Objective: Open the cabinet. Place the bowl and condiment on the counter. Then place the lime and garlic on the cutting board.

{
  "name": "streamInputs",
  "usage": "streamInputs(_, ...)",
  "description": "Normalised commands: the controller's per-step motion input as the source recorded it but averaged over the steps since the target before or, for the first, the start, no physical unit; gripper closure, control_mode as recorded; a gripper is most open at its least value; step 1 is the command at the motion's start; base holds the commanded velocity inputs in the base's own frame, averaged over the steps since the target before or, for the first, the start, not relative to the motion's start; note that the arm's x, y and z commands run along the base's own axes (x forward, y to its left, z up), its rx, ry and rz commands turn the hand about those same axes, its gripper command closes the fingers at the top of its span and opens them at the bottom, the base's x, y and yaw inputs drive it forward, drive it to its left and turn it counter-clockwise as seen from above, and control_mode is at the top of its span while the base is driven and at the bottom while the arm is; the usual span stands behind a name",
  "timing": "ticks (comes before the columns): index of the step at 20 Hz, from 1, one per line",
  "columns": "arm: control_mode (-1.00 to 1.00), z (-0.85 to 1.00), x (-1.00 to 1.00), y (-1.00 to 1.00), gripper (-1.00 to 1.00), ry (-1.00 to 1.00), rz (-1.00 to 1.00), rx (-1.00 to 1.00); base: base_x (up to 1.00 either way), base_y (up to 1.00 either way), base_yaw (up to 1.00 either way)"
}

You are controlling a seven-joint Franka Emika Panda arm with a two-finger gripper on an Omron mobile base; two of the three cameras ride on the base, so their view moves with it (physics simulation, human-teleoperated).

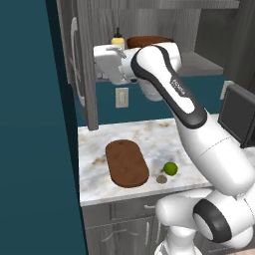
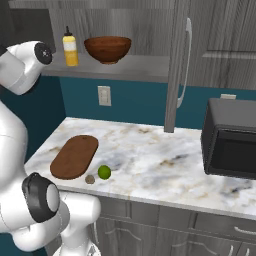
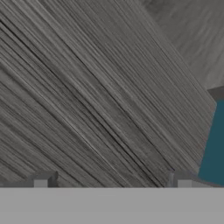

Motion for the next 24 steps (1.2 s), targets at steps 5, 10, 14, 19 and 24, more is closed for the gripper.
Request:
streamInputs(5,-1.0,-0.07,0.0,0.13,-1.0,0.01,0.02,-0.03,0.0,0.0,0.0)
streamInputs(10,-1.0,-0.04,0.0,0.0,-1.0,-0.07,0.01,-0.03,0.0,0.0,0.0)
streamInputs(14,-1.0,0.0,0.0,-0.22,-1.0,-0.24,0.0,-0.05,0.0,0.0,0.0)
streamInputs(19,-1.0,0.0,0.0,-0.41,-1.0,-0.22,-0.01,-0.05,0.0,0.0,0.0)
streamInputs(24,-1.0,0.08,-0.01,-0.44,-1.0,-0.19,-0.02,-0.05,0.0,0.0,0.0)
